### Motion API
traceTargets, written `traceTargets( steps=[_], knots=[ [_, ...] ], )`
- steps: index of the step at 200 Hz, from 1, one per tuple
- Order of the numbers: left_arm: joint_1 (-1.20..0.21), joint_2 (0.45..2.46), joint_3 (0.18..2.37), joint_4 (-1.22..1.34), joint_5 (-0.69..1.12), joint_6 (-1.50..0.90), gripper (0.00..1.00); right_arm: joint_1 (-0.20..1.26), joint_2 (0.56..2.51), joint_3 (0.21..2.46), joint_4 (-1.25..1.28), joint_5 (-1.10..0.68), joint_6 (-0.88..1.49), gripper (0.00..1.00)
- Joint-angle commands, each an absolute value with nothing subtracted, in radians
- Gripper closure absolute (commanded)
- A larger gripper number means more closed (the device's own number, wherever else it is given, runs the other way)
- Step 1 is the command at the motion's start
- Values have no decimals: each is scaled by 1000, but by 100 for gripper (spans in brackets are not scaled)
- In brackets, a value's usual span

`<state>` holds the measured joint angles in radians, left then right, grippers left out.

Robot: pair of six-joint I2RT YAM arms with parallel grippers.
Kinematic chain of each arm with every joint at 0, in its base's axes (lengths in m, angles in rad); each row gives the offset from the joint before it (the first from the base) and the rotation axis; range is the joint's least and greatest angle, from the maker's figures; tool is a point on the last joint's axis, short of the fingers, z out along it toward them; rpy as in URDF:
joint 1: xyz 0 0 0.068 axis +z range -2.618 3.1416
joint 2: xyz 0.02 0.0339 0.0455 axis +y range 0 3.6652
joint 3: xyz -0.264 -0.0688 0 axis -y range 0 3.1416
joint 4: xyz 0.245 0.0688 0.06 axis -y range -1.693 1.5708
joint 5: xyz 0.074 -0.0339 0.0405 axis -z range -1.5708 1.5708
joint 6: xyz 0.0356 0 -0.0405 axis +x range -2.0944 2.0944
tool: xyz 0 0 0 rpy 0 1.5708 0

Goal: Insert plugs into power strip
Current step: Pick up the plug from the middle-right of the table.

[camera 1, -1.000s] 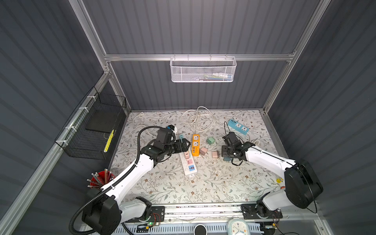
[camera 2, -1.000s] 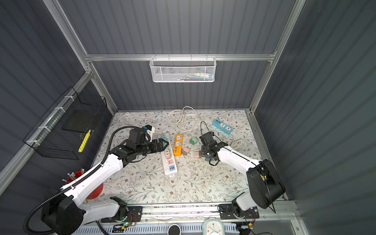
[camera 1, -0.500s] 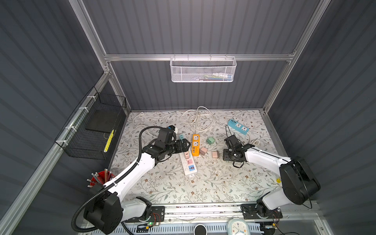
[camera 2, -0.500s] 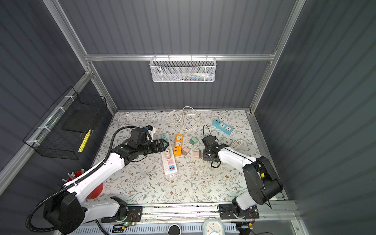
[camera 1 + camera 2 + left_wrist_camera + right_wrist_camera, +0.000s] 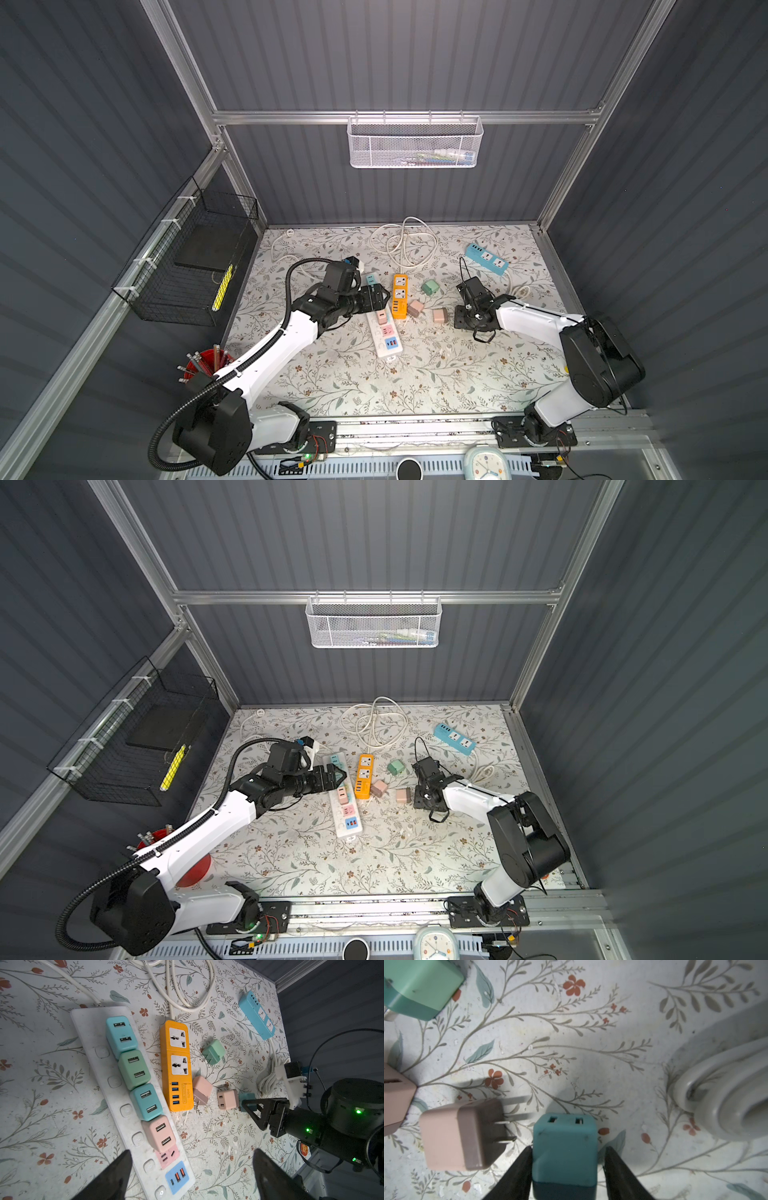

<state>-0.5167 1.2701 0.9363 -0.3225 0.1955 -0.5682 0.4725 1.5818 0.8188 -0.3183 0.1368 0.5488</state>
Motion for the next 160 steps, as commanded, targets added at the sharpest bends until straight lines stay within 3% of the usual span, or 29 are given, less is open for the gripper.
traceTargets(
  steps=[1,100,160],
  knots=[
    [-523,1276,961,-316,213,-568,9,469,1578,804,-319,135,556,46],
    [-523,1269,953,-309,216,-563,9,537,1480,776,-374,195,581,57],
    [-523,1264,952,-306,217,-574,9,802,1485,816,-455,273,790,58]
  ],
)
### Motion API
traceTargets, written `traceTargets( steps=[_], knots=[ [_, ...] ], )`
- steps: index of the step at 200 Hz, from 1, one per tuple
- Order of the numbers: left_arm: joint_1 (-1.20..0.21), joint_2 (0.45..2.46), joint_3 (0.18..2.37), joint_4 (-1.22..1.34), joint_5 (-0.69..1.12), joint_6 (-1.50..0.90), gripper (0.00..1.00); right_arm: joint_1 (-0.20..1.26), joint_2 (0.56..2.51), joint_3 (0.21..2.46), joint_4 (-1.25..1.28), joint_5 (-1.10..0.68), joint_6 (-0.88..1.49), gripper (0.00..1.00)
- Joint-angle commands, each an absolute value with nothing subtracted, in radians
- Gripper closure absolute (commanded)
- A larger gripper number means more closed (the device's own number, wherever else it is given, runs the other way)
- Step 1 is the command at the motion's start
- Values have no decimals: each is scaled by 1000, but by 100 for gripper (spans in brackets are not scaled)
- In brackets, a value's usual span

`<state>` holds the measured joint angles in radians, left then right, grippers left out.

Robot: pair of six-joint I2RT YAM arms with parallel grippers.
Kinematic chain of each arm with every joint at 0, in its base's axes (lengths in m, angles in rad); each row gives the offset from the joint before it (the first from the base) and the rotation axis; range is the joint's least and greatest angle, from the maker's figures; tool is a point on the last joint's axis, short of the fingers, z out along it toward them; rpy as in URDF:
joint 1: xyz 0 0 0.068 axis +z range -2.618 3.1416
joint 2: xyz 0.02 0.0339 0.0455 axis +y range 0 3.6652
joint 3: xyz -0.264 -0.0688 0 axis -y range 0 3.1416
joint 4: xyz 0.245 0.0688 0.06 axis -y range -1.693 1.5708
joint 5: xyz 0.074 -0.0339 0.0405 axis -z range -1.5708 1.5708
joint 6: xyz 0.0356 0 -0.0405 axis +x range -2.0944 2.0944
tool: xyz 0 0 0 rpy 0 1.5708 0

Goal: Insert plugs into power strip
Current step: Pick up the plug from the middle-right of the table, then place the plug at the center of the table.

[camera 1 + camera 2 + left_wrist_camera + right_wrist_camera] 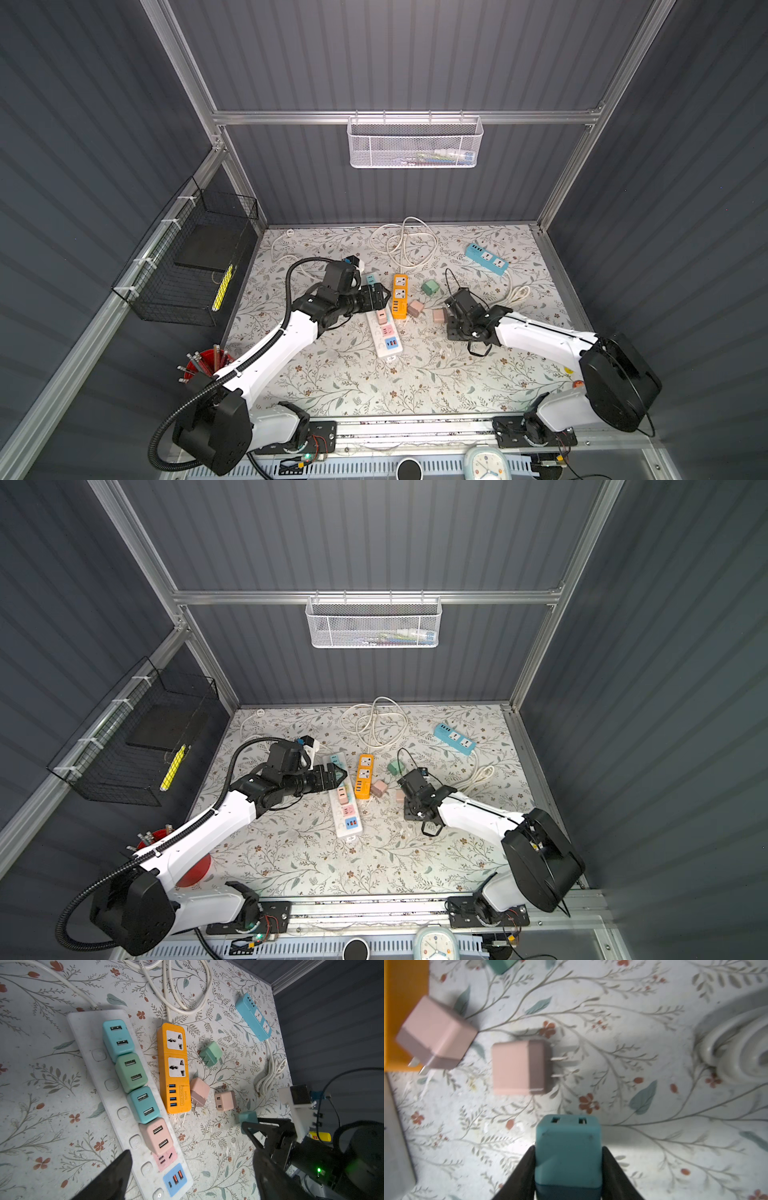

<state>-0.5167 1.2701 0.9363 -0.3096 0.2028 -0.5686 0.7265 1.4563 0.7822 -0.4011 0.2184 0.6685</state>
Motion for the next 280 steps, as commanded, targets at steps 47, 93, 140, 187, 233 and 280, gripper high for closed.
traceTargets(
  steps=[47,93,140,187,233,280],
  knots=[
    [-523,1245,954,-313,216,-574,9,862,1548,834,-403,265,853,57],
    [-523,1266,940,-293,234,-583,9,876,1566,810,-354,225,889,45],
    [-523,1267,946,-299,226,-574,9,879,1539,808,-320,137,877,32],
    [-523,1271,963,-298,235,-579,9,885,1532,816,-266,23,893,28],
    [-524,1286,1008,-335,234,-578,9,885,1470,812,-219,-6,891,27],
    [-613,1315,1063,-367,153,-550,13,847,1352,784,-326,75,830,26]
  ],
)
